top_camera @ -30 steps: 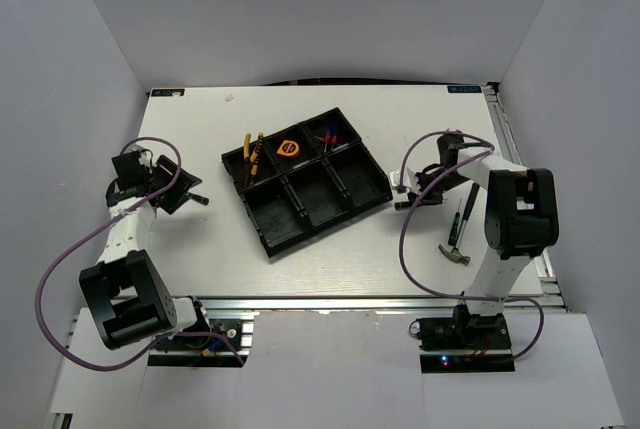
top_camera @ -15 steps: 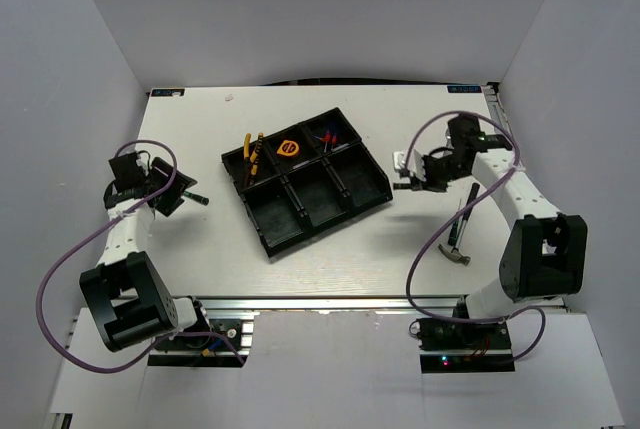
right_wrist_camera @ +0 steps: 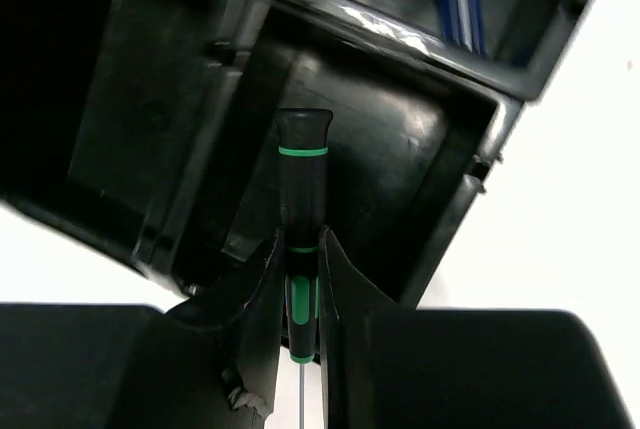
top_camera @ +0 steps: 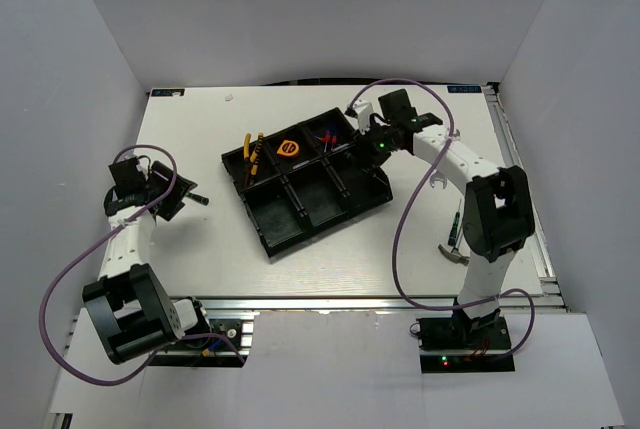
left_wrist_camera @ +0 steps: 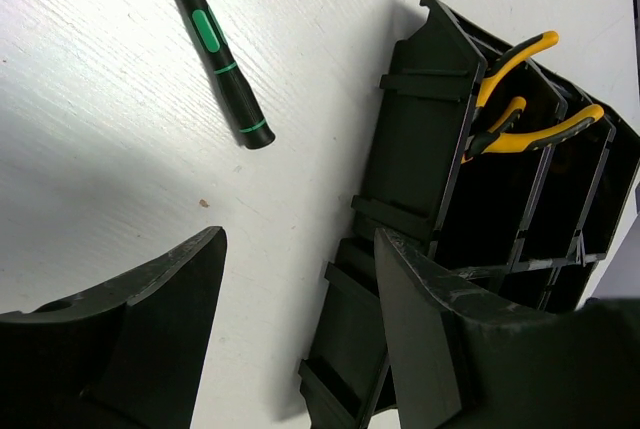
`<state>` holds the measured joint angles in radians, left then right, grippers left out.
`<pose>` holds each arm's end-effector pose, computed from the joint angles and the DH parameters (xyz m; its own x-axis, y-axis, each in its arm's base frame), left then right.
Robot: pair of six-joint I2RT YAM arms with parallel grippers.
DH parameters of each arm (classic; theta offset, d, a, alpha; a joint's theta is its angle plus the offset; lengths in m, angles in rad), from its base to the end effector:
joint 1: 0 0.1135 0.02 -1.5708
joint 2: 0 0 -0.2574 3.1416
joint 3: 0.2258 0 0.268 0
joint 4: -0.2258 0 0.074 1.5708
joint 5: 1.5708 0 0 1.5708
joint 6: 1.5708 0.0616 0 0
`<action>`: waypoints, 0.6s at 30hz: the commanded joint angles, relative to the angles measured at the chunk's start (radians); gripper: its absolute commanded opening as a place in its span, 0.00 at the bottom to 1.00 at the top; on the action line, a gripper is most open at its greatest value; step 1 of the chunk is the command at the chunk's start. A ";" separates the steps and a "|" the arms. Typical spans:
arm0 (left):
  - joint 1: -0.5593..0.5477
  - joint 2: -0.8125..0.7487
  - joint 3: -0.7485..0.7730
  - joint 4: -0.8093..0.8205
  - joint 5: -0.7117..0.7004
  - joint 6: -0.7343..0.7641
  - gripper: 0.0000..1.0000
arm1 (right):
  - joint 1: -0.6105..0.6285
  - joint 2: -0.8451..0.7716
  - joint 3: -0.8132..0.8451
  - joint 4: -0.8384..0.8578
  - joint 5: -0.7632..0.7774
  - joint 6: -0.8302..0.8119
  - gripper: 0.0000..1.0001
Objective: Sort the tools into containers
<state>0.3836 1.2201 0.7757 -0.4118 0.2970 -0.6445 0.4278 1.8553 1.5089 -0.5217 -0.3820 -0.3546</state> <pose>0.2667 0.0882 0.1967 -0.4518 -0.8018 -0.3910 -0.5647 0.5964 -0.5704 0.3936 0.2047 0.2282 -0.4414 -0.5553 -0.7048 -0.8077 0.5881 0.0424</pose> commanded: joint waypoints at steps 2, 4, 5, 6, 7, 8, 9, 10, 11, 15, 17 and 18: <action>0.005 -0.021 0.005 -0.008 -0.022 -0.012 0.72 | 0.034 0.007 0.021 0.084 0.126 0.226 0.17; 0.005 -0.010 0.007 -0.010 -0.033 -0.018 0.72 | 0.037 0.018 0.004 0.097 0.138 0.226 0.24; 0.006 -0.002 0.010 -0.009 -0.038 -0.030 0.72 | 0.038 0.022 -0.007 0.104 0.140 0.229 0.30; 0.005 0.016 0.013 -0.009 -0.041 -0.032 0.72 | 0.039 0.030 -0.010 0.104 0.132 0.226 0.34; 0.005 0.028 0.016 -0.007 -0.045 -0.047 0.72 | 0.039 0.033 -0.009 0.100 0.127 0.223 0.39; 0.005 0.041 0.022 -0.005 -0.044 -0.047 0.72 | 0.039 0.035 -0.006 0.100 0.109 0.215 0.45; 0.006 0.068 0.026 -0.004 -0.038 -0.050 0.72 | 0.039 0.032 -0.003 0.092 0.104 0.209 0.49; 0.005 0.085 0.031 -0.004 -0.030 -0.055 0.72 | 0.039 0.028 -0.004 0.091 0.100 0.206 0.58; 0.005 0.102 0.045 -0.004 -0.024 -0.053 0.72 | 0.039 0.022 -0.006 0.089 0.094 0.197 0.61; 0.005 0.188 0.086 -0.013 -0.028 -0.069 0.71 | 0.037 -0.039 -0.019 0.098 0.084 0.151 0.73; 0.005 0.208 0.102 -0.021 -0.056 -0.078 0.70 | 0.032 -0.073 -0.029 0.110 0.081 0.122 0.87; 0.003 0.220 0.114 -0.024 -0.068 -0.080 0.70 | 0.029 -0.108 -0.042 0.118 0.080 0.100 0.89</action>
<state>0.3840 1.4372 0.8326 -0.4294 0.2634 -0.7074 0.4644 1.8557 1.4822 -0.4465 -0.2844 -0.1963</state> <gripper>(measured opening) 0.701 0.873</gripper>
